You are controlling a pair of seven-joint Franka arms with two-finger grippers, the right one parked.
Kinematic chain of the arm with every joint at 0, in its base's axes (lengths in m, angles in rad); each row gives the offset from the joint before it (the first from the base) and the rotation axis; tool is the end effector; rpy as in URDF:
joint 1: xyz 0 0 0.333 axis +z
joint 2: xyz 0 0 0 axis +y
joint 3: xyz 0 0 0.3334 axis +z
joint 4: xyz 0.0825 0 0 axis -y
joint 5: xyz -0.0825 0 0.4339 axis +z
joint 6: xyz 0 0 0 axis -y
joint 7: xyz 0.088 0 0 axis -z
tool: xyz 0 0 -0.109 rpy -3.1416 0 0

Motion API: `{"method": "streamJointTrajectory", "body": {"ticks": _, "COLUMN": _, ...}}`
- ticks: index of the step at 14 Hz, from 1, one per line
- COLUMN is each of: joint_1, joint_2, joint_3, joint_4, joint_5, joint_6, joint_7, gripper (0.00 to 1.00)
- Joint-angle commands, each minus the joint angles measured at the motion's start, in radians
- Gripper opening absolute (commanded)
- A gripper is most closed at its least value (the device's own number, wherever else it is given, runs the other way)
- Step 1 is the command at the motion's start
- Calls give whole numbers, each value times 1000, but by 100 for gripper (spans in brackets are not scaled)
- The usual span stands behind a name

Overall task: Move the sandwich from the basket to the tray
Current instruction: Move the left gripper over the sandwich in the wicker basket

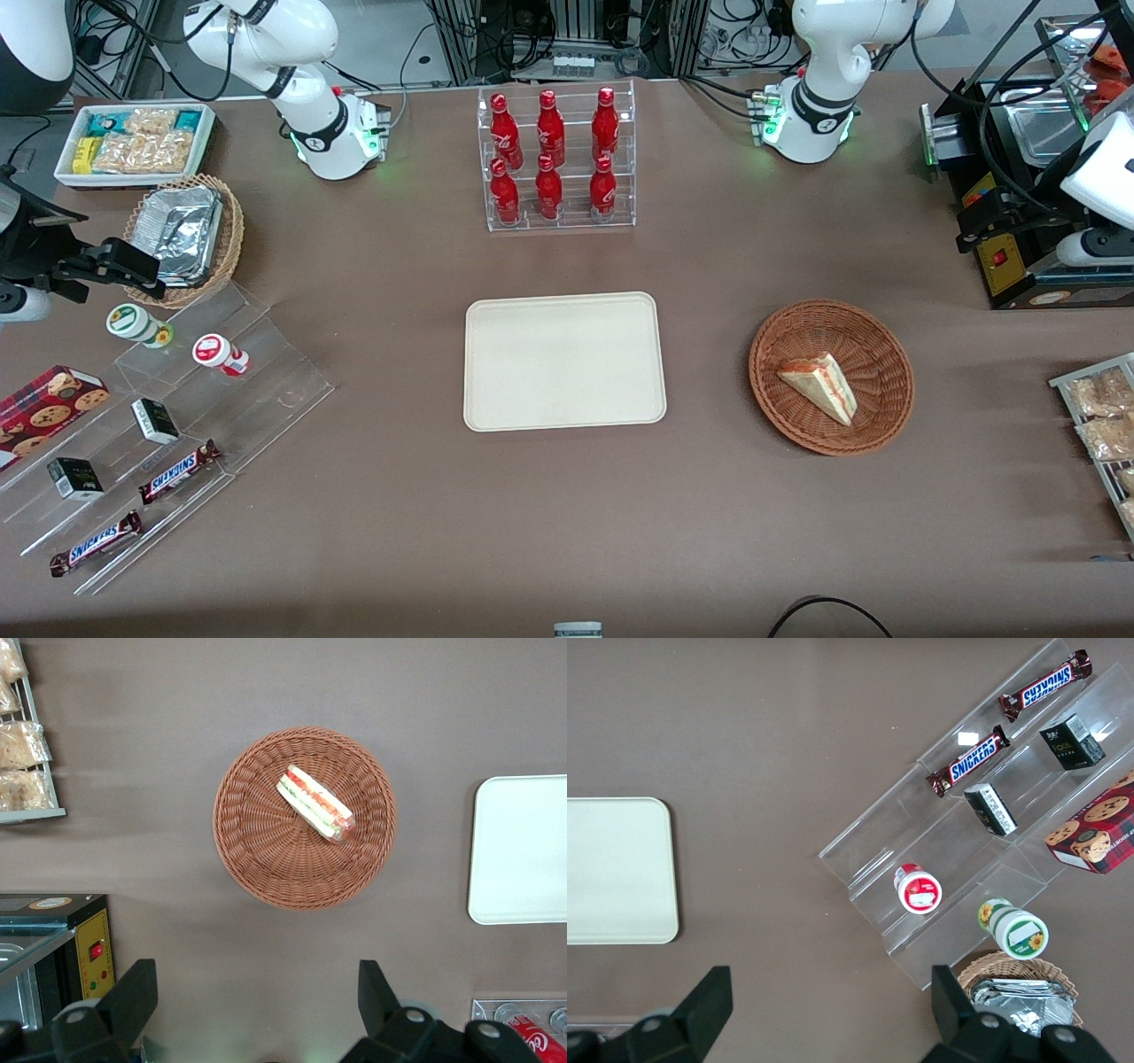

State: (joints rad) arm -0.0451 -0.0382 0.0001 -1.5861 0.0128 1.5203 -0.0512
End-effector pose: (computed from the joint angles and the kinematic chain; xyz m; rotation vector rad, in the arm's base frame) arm 0.5860 -0.0249 0.6503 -3.1272 -0.0104 0.0421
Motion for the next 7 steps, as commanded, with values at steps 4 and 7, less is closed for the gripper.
{"method": "streamJointTrajectory", "body": {"ticks": 4, "joint_1": 1, "joint_2": 17, "joint_3": -5, "joint_4": 2, "joint_5": -7, "joint_6": -17, "joint_7": 7, "gripper": 100}}
{"method": "streamJointTrajectory", "body": {"ticks": 7, "joint_1": -1, "joint_2": 23, "joint_3": -14, "joint_4": -66, "joint_5": -2, "joint_6": 36, "joint_7": 2, "gripper": 100}}
